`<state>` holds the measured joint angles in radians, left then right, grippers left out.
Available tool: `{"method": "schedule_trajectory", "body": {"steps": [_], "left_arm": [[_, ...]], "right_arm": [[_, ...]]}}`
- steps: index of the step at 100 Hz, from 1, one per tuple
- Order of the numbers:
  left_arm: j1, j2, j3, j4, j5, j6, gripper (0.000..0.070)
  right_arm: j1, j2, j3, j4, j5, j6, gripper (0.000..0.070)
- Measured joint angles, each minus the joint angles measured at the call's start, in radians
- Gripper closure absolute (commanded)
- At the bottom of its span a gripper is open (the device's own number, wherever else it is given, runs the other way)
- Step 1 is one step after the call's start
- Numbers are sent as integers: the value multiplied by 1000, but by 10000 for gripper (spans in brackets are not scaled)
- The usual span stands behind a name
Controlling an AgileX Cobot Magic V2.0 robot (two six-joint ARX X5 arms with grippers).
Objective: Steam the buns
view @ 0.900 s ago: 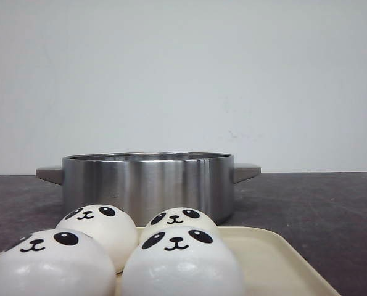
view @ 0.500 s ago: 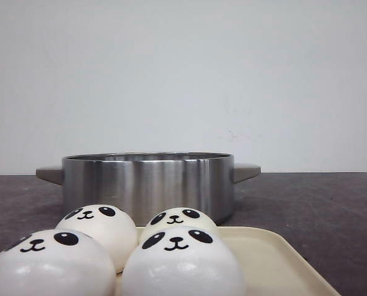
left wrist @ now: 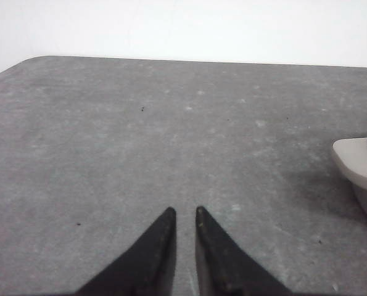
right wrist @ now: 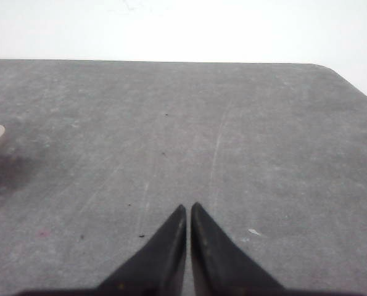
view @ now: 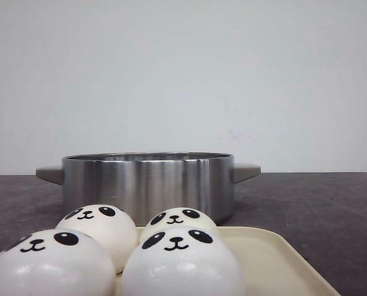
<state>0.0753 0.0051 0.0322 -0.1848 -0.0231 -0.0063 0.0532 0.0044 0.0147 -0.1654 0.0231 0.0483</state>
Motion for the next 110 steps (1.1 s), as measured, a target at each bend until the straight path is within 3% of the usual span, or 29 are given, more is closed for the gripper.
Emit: {"method": "schedule_trajectory", "body": {"steps": [48,63,76,84,92,110], "left_arm": [[0,0,0,0,11,-11,674],[0,0,0,3,75,-166,674],[0,0,5,-8,110,-312,689],[0,0,34,-60,189,-379,687],[-1,16,108,-127,256,-399,687],[-20,148,404,-177,263,-399,687]], "right_arm": [[0,0,0,42,-5,34,694],[0,0,0,114,-37,162,694],[0,0,9,193,-137,269,696],[0,0,65,130,-197,317,697],[1,13,180,8,-206,345,697],[1,152,499,-167,-253,322,697]]}}
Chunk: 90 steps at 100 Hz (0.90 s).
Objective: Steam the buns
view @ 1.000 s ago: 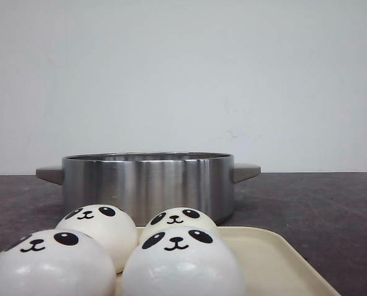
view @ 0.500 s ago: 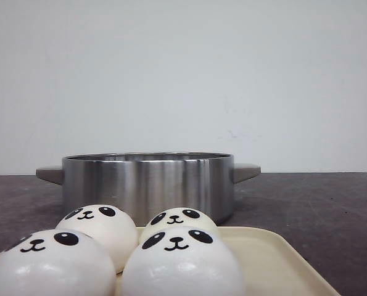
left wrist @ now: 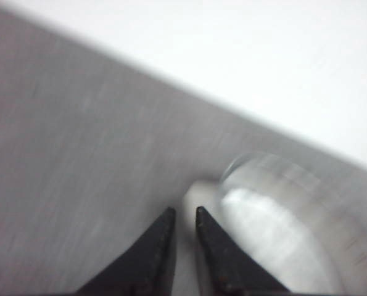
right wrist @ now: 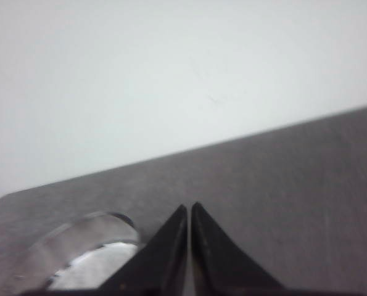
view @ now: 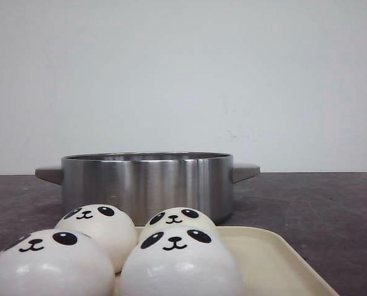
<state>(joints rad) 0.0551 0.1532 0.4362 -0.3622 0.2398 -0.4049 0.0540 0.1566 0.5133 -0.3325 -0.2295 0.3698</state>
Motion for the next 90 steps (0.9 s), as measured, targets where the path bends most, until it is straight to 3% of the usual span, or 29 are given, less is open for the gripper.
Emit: {"method": "schedule_trajectory", "body": {"steps": [10,20,24,28,32,35,38,44,48,90], "left_arm": [[-19,129,170,-42,15,31,687],[-34,262,336,-150,18,127,683],[-38,307,394,-184,19,170,649],[-41,346,446,-203,20,204,521],[-44,378,488,-205,24,224,297],[-46,396,514,-205,31,233,124],[-50,409,532,-201,37,241,0],[-63,416,547,-192,44,255,0],[-72,415,549,-194,46,260,0],[-205,387,550,-375,75,267,0]], "right_arm": [[0,107,167,-45,-61,-49,697],[1,186,312,-136,-66,-89,696],[1,206,356,-166,-66,-106,696],[1,219,388,-175,-66,-119,693],[1,225,410,-171,-74,-131,660],[1,225,419,-163,-89,-137,568],[1,225,426,-159,-107,-140,418],[1,225,431,-155,-142,-146,113],[1,226,431,-159,-162,-145,36],[17,364,450,-98,-360,-61,32]]}}
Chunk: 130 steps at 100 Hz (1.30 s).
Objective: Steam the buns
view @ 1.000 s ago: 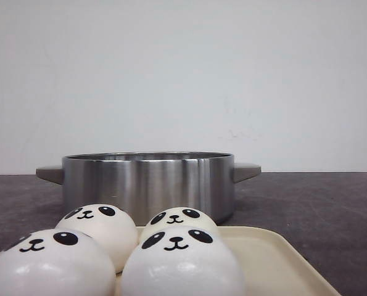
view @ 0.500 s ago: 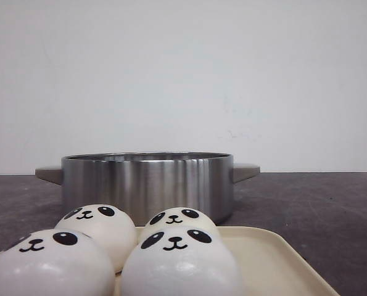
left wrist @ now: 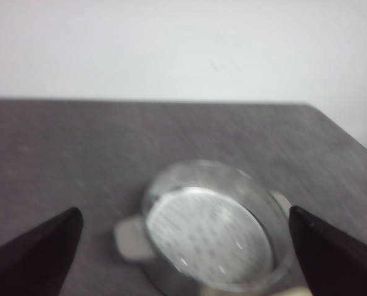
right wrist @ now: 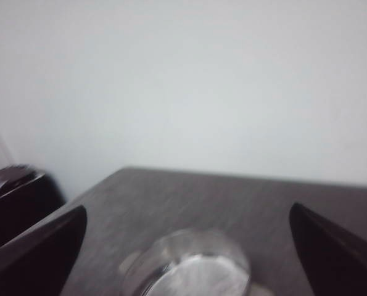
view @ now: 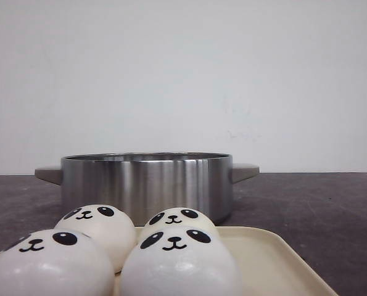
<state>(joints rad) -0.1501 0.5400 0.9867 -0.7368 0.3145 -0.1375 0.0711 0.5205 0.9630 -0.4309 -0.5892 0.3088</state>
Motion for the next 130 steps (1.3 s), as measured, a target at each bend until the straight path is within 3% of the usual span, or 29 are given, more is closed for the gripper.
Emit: {"method": "schedule_trajectory", "body": {"steps": [14,34,47,74,107,130], "left_arm": [[-49,0,0,-68,3,0,0],[-89,0,0,-82,3,0,0],[-103,0,0,-92,2,0,0],[-142,0,0,-109,-3,1,0],[-170,1,0,-110,-6,8,0],[-185,1,0,-117,-6,8,0]], "right_arm": [[101,133,10,-53,48,3,32],[416,320,47,-237,335,-15,31],[650,467,89,-328,511,67,32],[847,728,190,-435,488,274,34],[892,996,190,-436,484,321,70],[870,1131,190,-364,508,324,84]]}}
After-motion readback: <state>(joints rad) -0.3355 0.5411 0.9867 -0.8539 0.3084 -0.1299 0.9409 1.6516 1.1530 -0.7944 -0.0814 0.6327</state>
